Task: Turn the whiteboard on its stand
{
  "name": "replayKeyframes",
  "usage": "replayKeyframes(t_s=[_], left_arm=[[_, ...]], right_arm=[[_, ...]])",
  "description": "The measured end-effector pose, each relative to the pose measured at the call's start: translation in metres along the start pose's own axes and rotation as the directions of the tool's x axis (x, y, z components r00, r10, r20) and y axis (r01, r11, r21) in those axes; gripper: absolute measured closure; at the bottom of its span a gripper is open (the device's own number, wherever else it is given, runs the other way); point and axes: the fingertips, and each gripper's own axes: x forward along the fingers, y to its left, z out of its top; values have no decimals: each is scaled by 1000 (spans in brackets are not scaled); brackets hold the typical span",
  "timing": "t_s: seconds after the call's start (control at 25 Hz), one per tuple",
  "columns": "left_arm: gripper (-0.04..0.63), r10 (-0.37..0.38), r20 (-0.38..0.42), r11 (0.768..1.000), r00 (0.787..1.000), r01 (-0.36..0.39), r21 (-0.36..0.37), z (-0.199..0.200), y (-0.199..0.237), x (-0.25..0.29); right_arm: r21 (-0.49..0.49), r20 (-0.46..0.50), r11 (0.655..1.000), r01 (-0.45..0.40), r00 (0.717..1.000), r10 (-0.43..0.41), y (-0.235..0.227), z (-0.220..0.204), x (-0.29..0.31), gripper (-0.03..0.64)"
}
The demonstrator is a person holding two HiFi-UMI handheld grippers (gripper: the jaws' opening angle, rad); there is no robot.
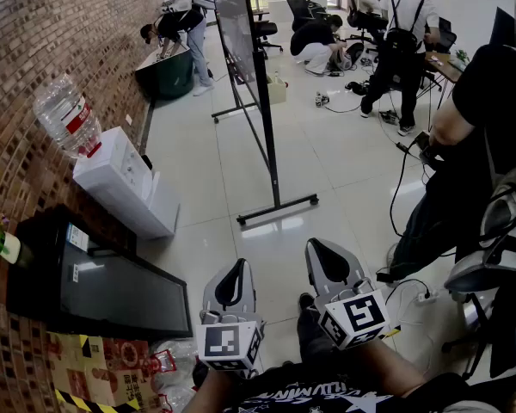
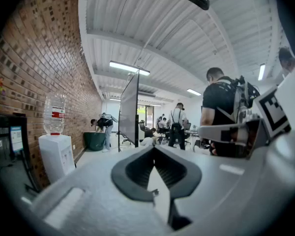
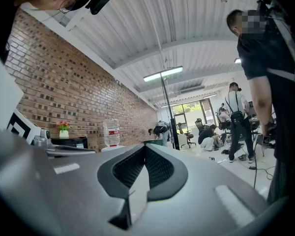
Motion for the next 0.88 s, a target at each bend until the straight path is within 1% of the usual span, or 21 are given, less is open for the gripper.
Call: replayKeyframes(t_s=[0.2, 0.44, 0.52, 0.64, 0.76, 0.88], left_arm=[[589, 50, -11, 999, 999, -50, 10, 18, 10, 61], [589, 88, 11, 994, 996, -89, 66, 41, 17, 131], [589, 96, 6, 993, 995, -97, 64, 44, 14, 154], [589, 104, 12, 990, 994, -105, 89, 49, 12, 187], [589, 121, 19, 987, 992, -122, 103, 52, 22, 215], [589, 129, 28, 986, 991, -131, 104, 57, 30, 235]], right_arm=[[23, 0, 1000, -6, 1000, 6, -48, 3, 58, 608], [27, 11, 998, -60, 998, 60, -100, 19, 117, 607], [33, 24, 998, -57, 998, 56, -122, 27, 129, 608], [37, 23, 998, -47, 999, 46, -153, 31, 147, 607], [27, 22, 998, -53, 998, 52, -170, 30, 166, 607], [17, 22, 997, -72, 997, 72, -176, 34, 188, 608]])
